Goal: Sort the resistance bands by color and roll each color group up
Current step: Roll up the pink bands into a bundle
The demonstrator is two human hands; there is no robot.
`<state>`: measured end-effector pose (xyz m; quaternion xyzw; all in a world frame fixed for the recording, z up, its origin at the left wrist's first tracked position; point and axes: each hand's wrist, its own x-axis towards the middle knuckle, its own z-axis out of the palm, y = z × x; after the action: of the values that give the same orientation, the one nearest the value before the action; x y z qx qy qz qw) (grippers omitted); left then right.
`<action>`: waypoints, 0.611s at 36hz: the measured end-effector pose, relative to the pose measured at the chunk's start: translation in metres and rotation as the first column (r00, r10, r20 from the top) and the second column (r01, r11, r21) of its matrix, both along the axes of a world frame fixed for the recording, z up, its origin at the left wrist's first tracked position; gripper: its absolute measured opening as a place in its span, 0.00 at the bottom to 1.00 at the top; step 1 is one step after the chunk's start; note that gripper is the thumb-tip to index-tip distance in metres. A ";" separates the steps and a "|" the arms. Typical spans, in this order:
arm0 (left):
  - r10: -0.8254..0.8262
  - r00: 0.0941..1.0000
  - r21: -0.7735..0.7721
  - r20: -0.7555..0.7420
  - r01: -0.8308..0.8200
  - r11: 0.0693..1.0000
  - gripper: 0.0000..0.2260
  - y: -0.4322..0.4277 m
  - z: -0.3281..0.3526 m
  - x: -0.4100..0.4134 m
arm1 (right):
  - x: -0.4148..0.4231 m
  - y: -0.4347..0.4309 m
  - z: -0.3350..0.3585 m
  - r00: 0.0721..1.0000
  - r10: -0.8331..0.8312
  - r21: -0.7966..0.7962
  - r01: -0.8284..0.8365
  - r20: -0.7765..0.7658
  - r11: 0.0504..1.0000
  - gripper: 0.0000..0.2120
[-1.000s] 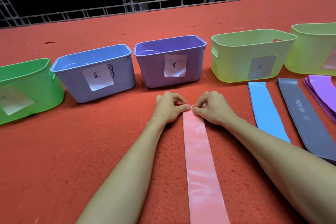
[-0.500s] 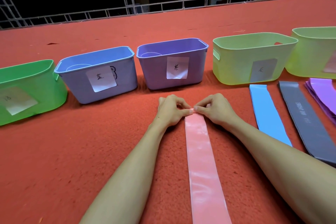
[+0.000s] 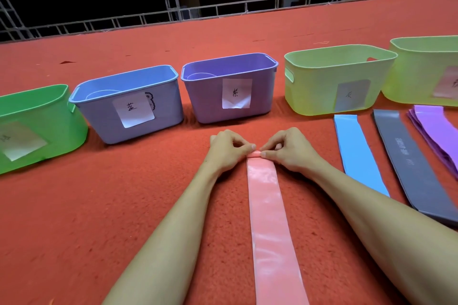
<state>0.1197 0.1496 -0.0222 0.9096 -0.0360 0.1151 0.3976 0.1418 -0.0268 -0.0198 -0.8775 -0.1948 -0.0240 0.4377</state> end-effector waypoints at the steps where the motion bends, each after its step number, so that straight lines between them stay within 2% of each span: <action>1: 0.004 1.000 0.004 0.009 -0.004 1.000 0.13 0.001 -0.001 0.000 | 0.000 0.000 0.000 1.000 0.003 0.003 -0.003 -0.002 1.000 0.04; 4: -0.039 0.999 0.049 -0.010 0.039 0.998 0.02 0.003 0.001 -0.001 | -0.001 -0.001 -0.001 1.000 0.008 0.023 -0.007 -0.029 1.000 0.03; 11: -0.047 0.996 0.062 -0.076 0.051 0.997 0.02 0.005 0.001 -0.003 | -0.002 -0.002 -0.002 0.996 0.004 0.131 0.008 -0.089 0.991 0.05; 15: -0.052 0.993 0.057 -0.103 0.059 0.997 0.03 0.004 0.003 -0.006 | 0.000 -0.002 -0.008 0.999 -0.013 0.081 0.015 -0.035 0.997 0.02; 18: -0.065 0.991 0.074 -0.114 0.074 0.995 0.06 0.005 0.003 -0.006 | 0.001 -0.003 -0.006 0.998 -0.006 0.065 0.010 -0.057 0.998 0.10; 22: -0.074 0.990 0.067 -0.118 0.082 0.994 0.08 0.006 0.002 -0.006 | 0.002 -0.003 -0.003 0.995 0.053 0.042 -0.049 -0.084 0.998 0.06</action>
<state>0.1139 0.1555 -0.0198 0.9264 -0.0526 0.0456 0.3701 0.1441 -0.0302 -0.0228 -0.8635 -0.1978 0.0207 0.4635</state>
